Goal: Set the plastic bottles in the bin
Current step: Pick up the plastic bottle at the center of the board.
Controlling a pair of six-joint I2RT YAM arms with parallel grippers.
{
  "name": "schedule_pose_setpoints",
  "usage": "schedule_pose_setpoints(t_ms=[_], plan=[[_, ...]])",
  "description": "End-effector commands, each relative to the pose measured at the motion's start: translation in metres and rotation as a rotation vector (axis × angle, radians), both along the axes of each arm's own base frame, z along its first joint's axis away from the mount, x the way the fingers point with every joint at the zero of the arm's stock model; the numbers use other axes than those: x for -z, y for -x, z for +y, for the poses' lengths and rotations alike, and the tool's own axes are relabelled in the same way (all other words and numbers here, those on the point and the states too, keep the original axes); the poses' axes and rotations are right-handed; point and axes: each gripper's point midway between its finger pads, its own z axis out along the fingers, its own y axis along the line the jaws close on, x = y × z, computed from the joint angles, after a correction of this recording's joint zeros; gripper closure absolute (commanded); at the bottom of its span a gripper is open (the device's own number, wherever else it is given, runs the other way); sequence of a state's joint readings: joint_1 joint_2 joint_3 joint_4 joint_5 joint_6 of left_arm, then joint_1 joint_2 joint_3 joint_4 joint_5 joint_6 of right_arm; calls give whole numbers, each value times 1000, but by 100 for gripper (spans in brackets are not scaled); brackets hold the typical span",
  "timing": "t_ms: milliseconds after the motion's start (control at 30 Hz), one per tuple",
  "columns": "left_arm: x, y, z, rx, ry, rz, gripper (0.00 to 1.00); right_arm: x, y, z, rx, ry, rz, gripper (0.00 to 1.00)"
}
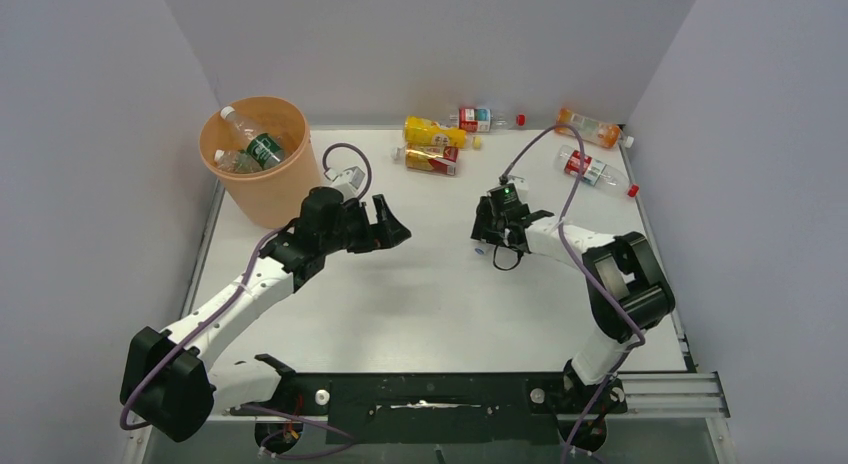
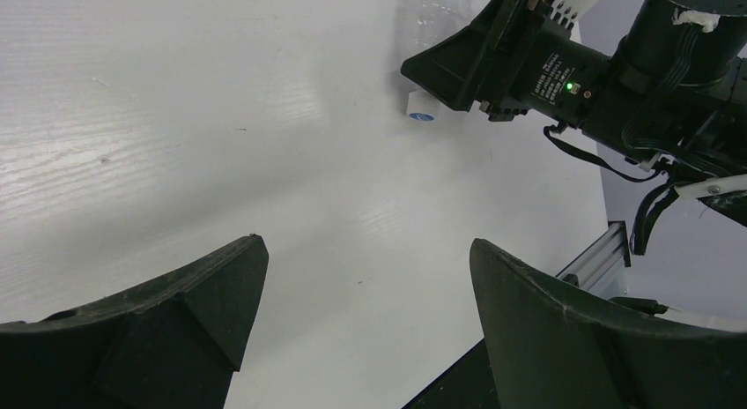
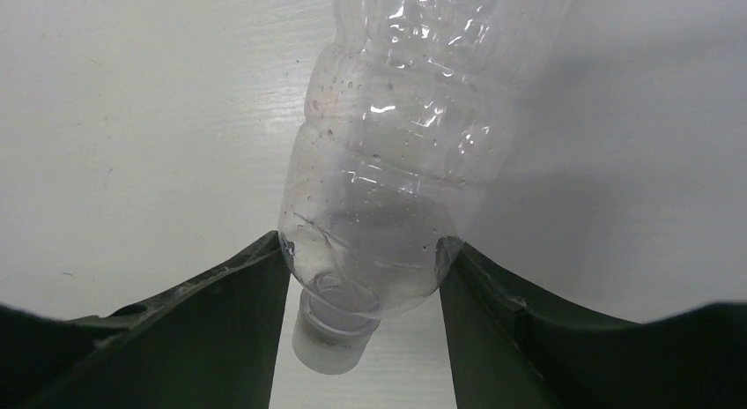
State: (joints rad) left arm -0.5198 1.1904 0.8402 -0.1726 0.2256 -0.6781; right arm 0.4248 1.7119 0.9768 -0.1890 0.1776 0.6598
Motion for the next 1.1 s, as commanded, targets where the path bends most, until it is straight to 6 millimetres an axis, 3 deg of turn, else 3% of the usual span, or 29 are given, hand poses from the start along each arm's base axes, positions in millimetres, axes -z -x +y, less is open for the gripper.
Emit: schedule_pose_setpoints(t_ms=[0, 167, 333, 667, 1067], plan=[[-27, -5, -7, 0, 37, -65, 14, -16, 3, -10, 9, 6, -76, 47], [-24, -5, -10, 7, 26, -58, 14, -16, 26, -23, 6, 23, -84, 53], [-21, -6, -14, 18, 25, -54, 14, -29, 54, -24, -28, 8, -127, 54], [-27, -8, -37, 82, 113, -44, 14, -69, 112, 0, -142, -63, -226, 55], [-62, 3, -55, 144, 345, -109, 14, -98, 143, 28, -316, -243, -297, 54]])
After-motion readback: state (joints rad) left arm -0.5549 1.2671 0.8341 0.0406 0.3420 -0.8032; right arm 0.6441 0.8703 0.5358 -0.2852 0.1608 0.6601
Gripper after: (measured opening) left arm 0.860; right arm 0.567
